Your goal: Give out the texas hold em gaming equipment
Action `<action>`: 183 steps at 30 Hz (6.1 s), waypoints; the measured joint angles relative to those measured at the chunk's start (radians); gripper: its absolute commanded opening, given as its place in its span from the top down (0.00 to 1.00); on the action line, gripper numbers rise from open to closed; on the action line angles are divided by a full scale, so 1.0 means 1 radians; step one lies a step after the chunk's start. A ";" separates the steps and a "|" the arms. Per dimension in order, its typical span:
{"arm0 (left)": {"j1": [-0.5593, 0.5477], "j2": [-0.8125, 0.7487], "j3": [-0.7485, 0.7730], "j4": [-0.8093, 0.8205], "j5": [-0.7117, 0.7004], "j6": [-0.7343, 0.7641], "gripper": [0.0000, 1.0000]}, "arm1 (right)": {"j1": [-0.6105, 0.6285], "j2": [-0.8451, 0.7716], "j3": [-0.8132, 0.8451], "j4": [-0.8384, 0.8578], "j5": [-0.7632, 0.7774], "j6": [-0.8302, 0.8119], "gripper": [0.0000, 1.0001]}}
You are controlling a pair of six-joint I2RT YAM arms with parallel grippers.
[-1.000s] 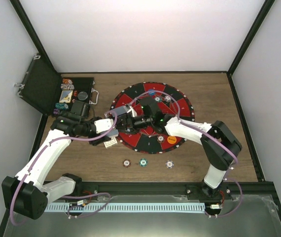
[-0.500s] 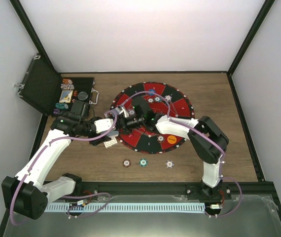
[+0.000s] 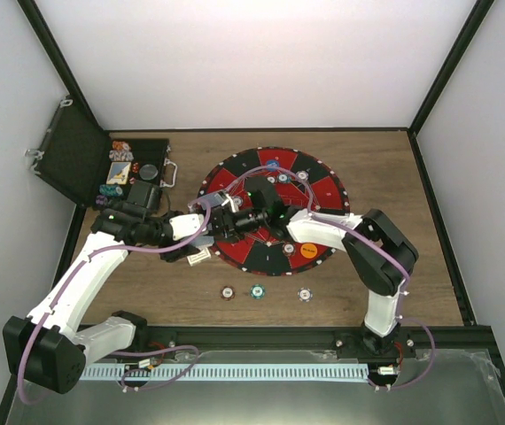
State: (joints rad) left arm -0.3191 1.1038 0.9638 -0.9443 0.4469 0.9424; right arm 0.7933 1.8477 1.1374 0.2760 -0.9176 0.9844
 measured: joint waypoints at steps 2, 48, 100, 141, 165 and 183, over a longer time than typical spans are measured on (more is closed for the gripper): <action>0.000 0.000 0.000 0.000 0.001 0.000 0.96 | -0.007 -0.014 -0.016 0.002 -0.002 -0.001 0.45; -0.002 0.005 0.015 0.000 0.004 0.000 0.96 | -0.050 -0.079 -0.050 -0.073 -0.046 -0.079 0.54; 0.001 -0.011 -0.013 0.064 -0.056 0.005 0.95 | -0.233 -0.331 -0.160 -0.224 -0.005 -0.079 0.99; 0.001 -0.011 -0.017 0.069 -0.070 0.005 0.95 | -0.045 -0.175 -0.073 -0.127 -0.034 0.001 0.99; 0.001 -0.013 -0.017 0.074 -0.072 0.013 0.95 | -0.311 -0.340 -0.204 -0.140 -0.121 -0.022 0.99; 0.001 -0.013 -0.016 0.029 -0.023 0.003 0.95 | -0.607 0.353 0.565 -0.546 -0.013 -0.322 0.99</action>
State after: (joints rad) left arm -0.3183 1.0904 0.9478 -0.9157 0.4244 0.9451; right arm 0.1860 2.2009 1.7023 -0.2699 -0.9310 0.6628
